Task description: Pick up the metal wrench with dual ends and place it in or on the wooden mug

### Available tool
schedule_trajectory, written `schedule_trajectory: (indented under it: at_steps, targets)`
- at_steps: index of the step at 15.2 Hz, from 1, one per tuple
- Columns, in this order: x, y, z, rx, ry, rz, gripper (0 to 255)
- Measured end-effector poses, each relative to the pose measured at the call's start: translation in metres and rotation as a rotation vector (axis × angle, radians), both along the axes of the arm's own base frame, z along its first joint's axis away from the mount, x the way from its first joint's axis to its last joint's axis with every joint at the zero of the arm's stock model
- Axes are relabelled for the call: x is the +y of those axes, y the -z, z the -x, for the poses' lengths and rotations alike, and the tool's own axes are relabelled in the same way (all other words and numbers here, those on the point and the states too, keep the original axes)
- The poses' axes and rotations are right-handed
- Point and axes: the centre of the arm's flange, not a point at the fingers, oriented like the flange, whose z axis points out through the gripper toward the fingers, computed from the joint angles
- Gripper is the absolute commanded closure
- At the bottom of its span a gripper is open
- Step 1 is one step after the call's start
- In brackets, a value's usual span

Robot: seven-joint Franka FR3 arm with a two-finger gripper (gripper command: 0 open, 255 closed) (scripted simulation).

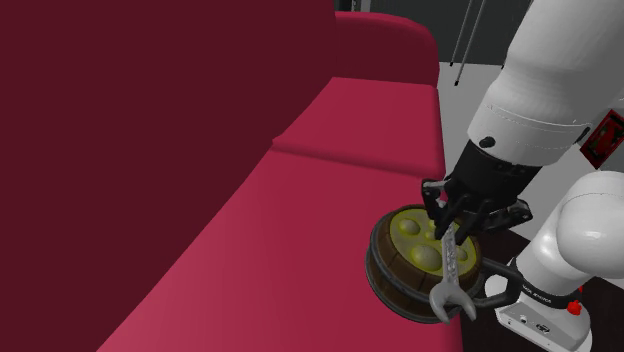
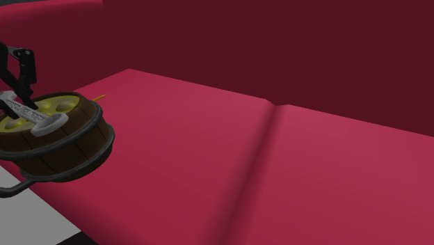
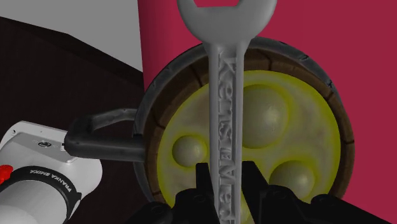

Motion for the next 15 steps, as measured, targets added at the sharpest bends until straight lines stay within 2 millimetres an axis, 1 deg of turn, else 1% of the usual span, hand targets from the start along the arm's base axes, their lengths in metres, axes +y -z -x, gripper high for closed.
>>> schedule_trajectory:
  at_steps: [1,2,8,9,12,13,15]
  targets:
    - [0.0,0.0,0.0,0.0,0.0,0.0,255]
    - [0.0,0.0,0.0,0.0,0.0,0.0,0]
    - [0.0,0.0,0.0,0.0,0.0,0.0,0]
    - [0.0,-0.006,0.0,0.0,0.0,0.0,0]
    - [0.0,-0.038,0.001,0.0,0.0,0.0,0]
    - [0.0,-0.043,0.002,0.0,0.0,0.0,0]
    - [-0.001,-0.048,0.002,0.0,0.0,0.0,0]
